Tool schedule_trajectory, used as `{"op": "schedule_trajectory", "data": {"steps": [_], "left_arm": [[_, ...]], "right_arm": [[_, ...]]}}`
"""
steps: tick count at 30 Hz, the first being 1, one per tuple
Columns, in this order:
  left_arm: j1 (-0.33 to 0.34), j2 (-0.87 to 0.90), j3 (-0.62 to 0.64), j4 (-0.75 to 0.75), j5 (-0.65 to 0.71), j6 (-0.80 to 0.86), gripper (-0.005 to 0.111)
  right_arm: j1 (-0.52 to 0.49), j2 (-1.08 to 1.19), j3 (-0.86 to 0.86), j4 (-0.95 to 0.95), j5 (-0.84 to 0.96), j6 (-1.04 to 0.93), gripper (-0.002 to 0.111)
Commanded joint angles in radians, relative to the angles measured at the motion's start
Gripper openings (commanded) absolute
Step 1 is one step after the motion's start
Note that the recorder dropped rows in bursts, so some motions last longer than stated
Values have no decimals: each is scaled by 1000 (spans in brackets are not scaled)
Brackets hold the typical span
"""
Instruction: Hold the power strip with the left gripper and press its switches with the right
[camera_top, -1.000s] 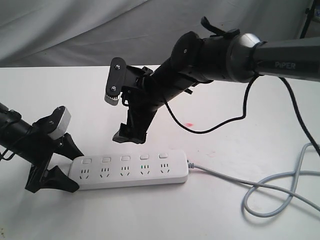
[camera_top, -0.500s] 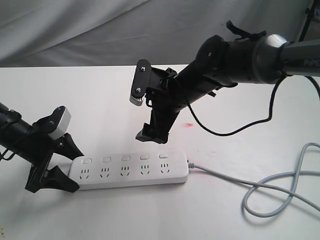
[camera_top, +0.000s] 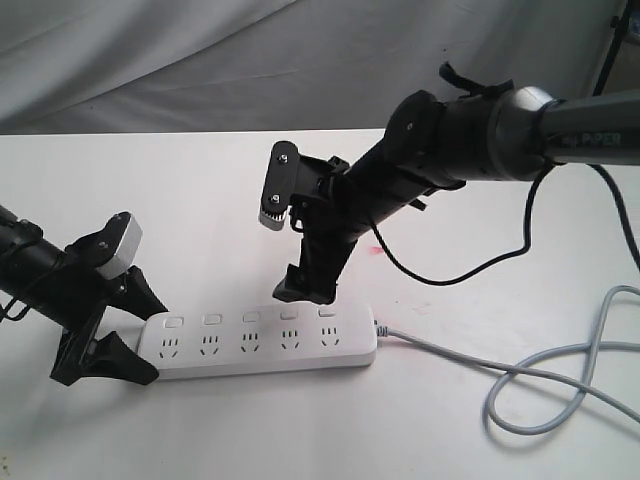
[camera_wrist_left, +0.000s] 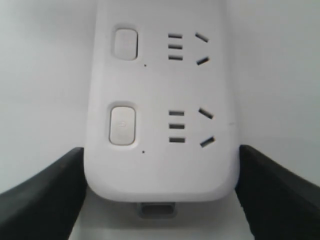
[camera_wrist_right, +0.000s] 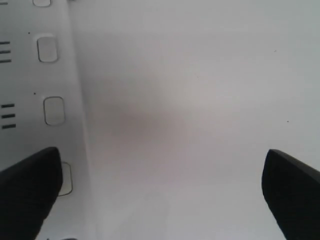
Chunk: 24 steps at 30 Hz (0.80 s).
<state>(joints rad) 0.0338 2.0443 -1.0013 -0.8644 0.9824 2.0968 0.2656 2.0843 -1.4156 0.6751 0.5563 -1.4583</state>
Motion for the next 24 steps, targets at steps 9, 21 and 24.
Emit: {"op": "schedule_trajectory", "data": {"steps": [9, 21, 24], "left_arm": [[-4, 5, -2, 13, -11, -4, 3], [-4, 5, -2, 13, -11, -4, 3], [-4, 5, -2, 13, -11, -4, 3]], "right_arm": [[-5, 38, 2, 7, 0, -10, 105], [-5, 98, 2, -64, -5, 6, 105], [-5, 98, 2, -120, -5, 31, 105]]}}
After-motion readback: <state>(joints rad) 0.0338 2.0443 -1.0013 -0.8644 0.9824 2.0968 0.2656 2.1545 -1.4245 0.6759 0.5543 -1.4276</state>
